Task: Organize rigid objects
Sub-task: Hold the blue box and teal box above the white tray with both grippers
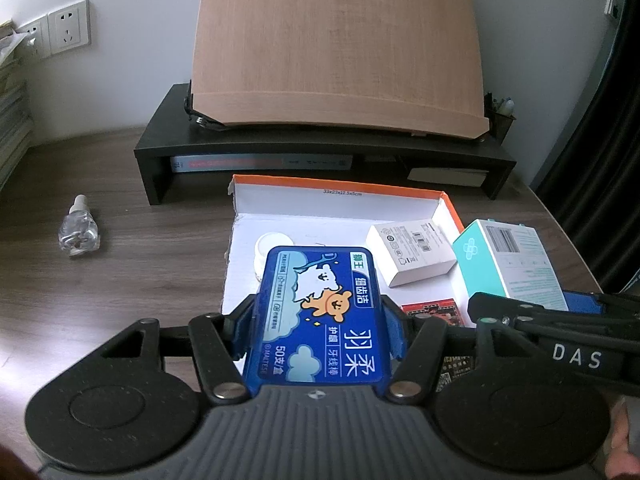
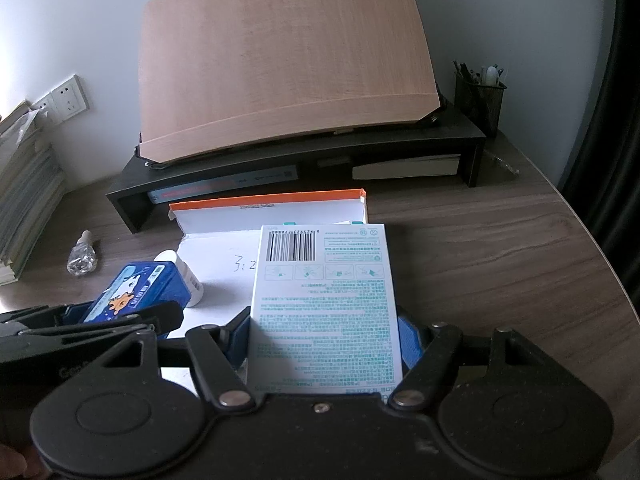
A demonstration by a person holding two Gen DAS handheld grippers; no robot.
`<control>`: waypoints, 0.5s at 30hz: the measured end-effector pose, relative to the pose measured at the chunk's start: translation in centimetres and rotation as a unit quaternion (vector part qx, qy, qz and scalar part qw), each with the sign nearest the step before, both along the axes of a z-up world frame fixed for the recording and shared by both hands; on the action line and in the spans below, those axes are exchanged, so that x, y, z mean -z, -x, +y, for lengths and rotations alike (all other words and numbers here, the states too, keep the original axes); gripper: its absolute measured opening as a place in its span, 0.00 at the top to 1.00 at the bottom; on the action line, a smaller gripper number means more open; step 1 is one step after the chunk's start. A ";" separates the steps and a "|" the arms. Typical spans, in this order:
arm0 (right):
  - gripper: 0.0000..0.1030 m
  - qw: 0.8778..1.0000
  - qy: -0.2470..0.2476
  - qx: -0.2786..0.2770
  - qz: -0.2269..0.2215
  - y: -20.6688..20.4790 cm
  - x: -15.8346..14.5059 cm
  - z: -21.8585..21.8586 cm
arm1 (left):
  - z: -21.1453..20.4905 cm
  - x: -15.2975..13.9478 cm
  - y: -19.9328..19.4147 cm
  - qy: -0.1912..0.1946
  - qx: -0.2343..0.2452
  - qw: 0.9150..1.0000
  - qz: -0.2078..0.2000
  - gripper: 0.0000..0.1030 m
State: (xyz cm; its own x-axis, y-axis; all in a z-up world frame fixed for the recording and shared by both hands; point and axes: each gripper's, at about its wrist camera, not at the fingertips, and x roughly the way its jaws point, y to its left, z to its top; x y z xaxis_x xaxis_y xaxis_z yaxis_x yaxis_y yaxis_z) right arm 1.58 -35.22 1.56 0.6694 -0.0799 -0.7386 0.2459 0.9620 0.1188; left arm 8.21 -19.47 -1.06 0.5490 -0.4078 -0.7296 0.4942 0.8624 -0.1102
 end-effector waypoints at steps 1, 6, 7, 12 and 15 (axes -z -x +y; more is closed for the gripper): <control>0.18 1.000 0.000 0.000 0.000 0.0 0.0 0.0 | 0.0 0.0 0.0 0.000 0.000 1.000 0.000 0.39; 0.18 1.000 0.001 0.000 0.001 -0.2 0.1 0.0 | 0.0 0.0 -0.1 0.001 -0.001 1.000 0.001 0.39; 0.18 1.000 0.001 0.000 0.001 -0.2 0.1 0.0 | 0.0 0.0 -0.1 0.001 0.000 1.000 0.001 0.39; 0.18 1.000 0.001 0.000 0.002 -0.4 0.0 0.3 | 0.0 0.0 -0.2 0.002 0.000 1.000 0.001 0.39; 0.18 1.000 0.002 0.001 0.001 -0.4 0.0 0.4 | 0.1 0.0 -0.2 0.004 0.001 1.000 0.001 0.39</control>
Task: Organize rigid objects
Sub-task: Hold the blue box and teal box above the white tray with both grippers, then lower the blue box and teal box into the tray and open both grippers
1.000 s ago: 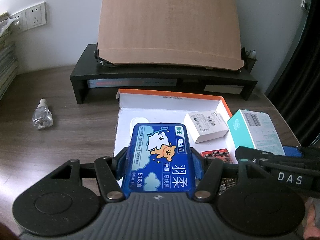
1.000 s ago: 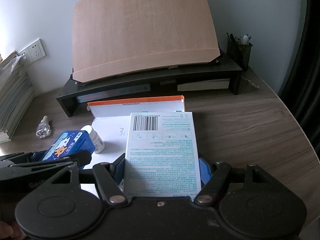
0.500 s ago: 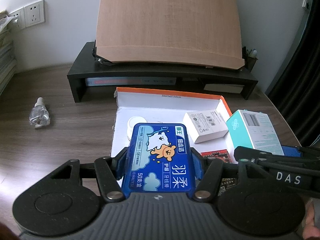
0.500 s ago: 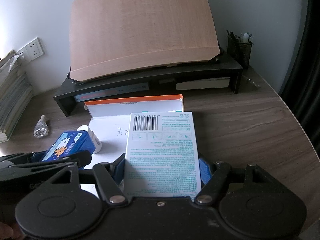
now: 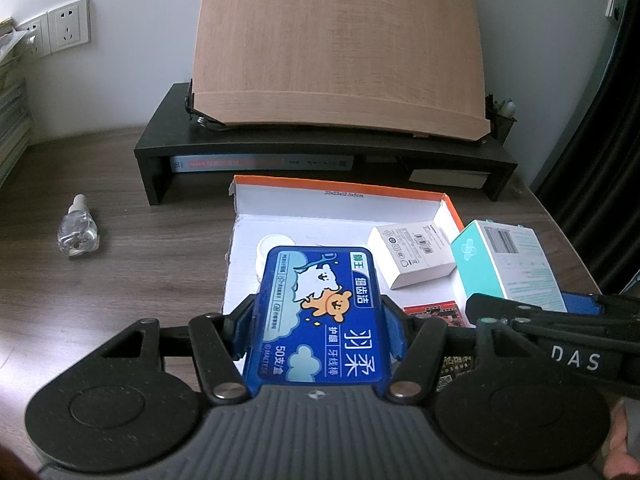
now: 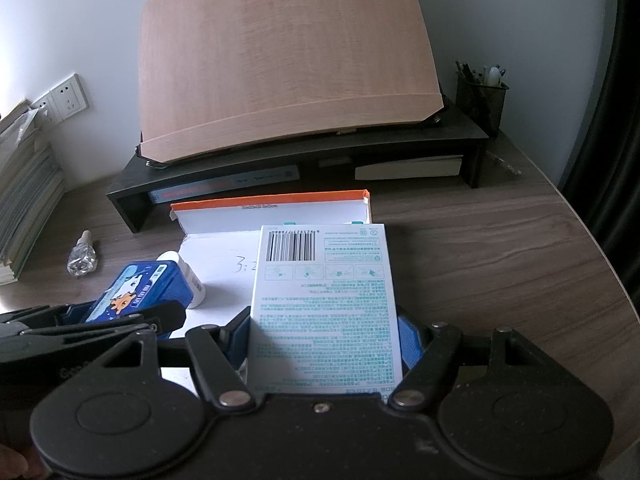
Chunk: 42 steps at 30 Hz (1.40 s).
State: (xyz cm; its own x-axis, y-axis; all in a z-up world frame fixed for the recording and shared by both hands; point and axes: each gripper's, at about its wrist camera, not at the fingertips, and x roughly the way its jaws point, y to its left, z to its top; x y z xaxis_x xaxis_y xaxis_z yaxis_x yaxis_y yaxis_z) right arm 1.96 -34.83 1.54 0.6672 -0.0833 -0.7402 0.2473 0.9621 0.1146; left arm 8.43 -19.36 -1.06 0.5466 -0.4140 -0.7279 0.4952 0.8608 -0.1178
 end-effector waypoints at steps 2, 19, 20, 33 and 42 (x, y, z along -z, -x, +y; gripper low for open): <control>0.18 1.000 0.001 0.000 0.000 0.0 0.0 0.0 | 0.0 0.0 0.0 0.000 0.001 1.000 0.000 0.39; 0.18 1.000 0.007 0.013 0.001 0.2 0.1 0.2 | 0.1 0.2 0.0 0.006 0.011 1.000 0.001 0.39; 0.18 1.000 0.008 0.014 0.002 0.3 0.2 0.2 | 0.2 0.2 -0.1 0.007 0.011 1.000 0.002 0.39; 0.15 0.999 0.029 0.046 -0.002 0.6 -0.3 0.5 | 1.8 0.2 -0.2 0.041 0.014 0.999 0.010 0.18; 0.12 0.997 0.023 -0.001 -0.078 0.6 -2.8 5.8 | 11.9 0.7 -1.1 0.027 -0.096 0.995 -0.027 0.00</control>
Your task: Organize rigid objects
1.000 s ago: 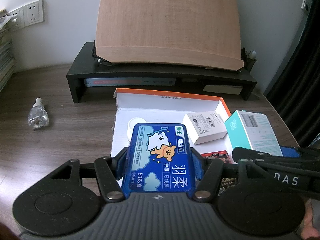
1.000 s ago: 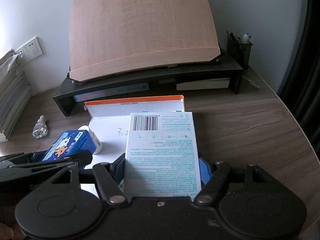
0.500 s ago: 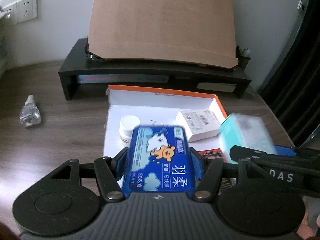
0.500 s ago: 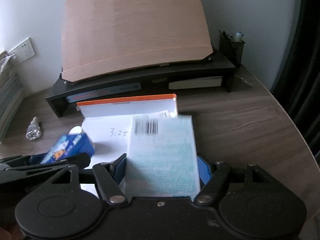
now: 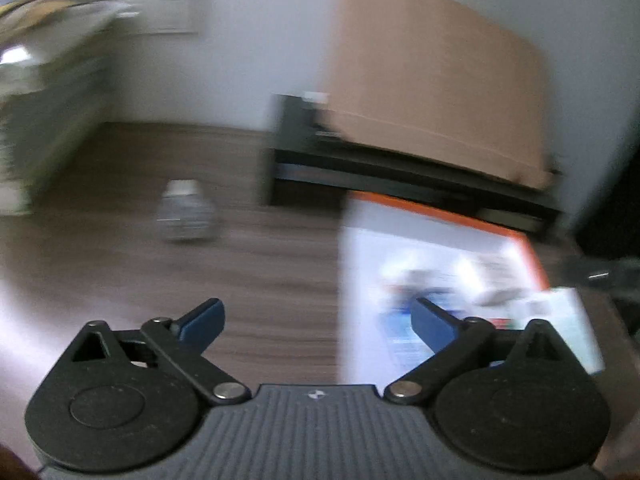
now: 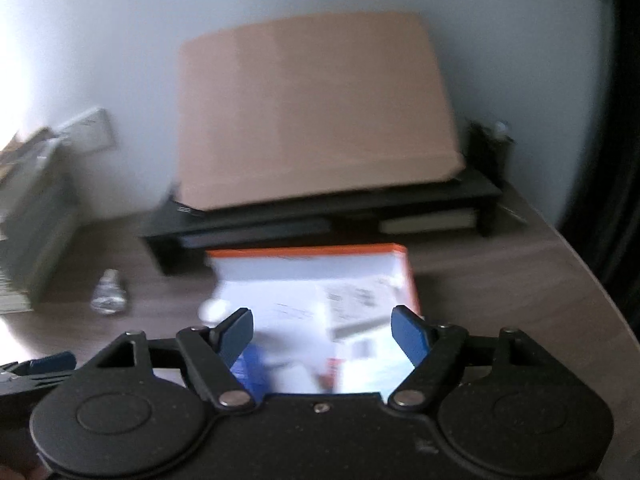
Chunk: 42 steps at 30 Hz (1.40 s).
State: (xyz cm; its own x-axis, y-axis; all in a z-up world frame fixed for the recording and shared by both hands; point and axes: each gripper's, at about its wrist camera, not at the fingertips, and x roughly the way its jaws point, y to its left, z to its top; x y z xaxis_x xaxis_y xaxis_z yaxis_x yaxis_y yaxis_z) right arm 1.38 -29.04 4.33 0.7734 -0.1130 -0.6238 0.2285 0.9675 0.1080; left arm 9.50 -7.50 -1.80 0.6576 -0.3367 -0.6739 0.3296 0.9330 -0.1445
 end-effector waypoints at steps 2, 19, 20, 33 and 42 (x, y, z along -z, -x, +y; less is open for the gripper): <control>0.12 1.000 -0.001 -0.023 -0.009 -0.2 -0.2 1.9 | 3.6 1.0 -1.1 -0.027 -0.045 0.999 -0.003 0.00; 0.12 0.991 0.006 -0.127 0.040 -5.7 6.9 16.3 | 16.0 7.0 -12.1 -0.091 -0.179 0.979 -0.024 0.00; 0.12 0.991 0.008 -0.124 0.041 -6.2 7.4 16.5 | 15.9 7.1 -12.3 -0.091 -0.181 0.979 -0.033 0.00; 0.08 0.993 0.054 -0.089 0.056 -13.2 12.3 19.2 | 15.0 6.9 -13.6 -0.089 -0.210 0.973 -0.040 0.00; 0.00 0.991 0.109 -0.077 -0.002 -14.1 13.4 20.4 | 15.0 6.9 -13.6 -0.089 -0.210 0.973 -0.039 0.00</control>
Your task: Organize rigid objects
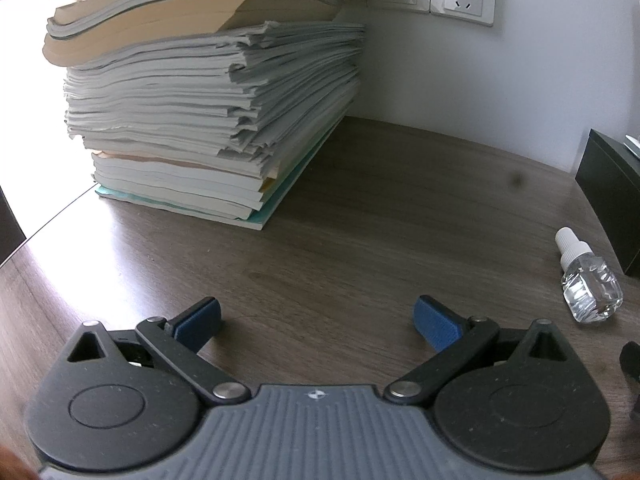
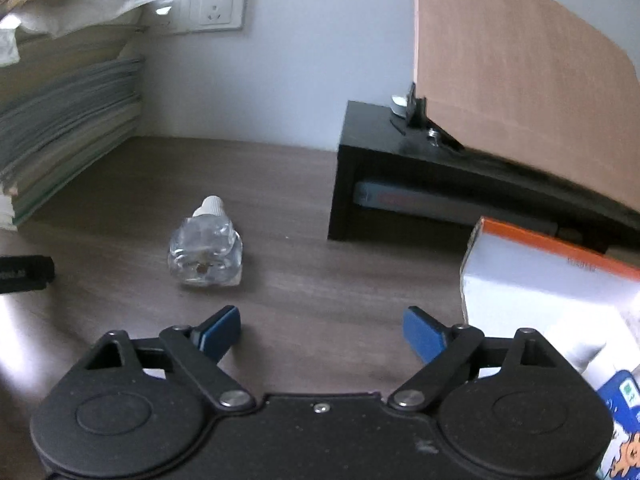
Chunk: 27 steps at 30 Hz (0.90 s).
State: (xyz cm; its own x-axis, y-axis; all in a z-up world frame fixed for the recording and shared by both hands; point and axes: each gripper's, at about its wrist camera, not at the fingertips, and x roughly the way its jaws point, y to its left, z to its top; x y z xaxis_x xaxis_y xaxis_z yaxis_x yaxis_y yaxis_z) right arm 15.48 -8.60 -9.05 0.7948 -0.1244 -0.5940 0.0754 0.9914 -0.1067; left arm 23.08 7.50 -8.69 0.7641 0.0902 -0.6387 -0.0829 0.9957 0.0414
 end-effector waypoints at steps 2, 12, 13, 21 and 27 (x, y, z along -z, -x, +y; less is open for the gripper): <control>0.00 1.000 -0.003 0.007 0.001 -0.1 0.0 0.1 | 0.0 0.0 0.0 0.000 0.000 1.000 0.000 0.00; 0.00 0.998 -0.063 0.012 0.013 -0.7 0.2 -1.5 | 0.0 0.0 0.0 0.000 0.000 1.000 0.000 0.00; 0.00 0.998 -0.056 0.014 0.012 -0.7 0.2 -1.3 | 0.0 0.0 0.0 0.000 0.000 1.000 0.000 0.00; 0.00 0.998 -0.067 0.016 0.012 -0.8 0.3 -1.7 | 0.0 0.0 0.0 0.000 0.000 1.000 0.000 0.00; 0.00 0.998 -0.066 0.016 0.012 -0.7 0.2 -1.6 | 0.0 0.0 0.0 0.000 0.000 1.000 0.000 0.00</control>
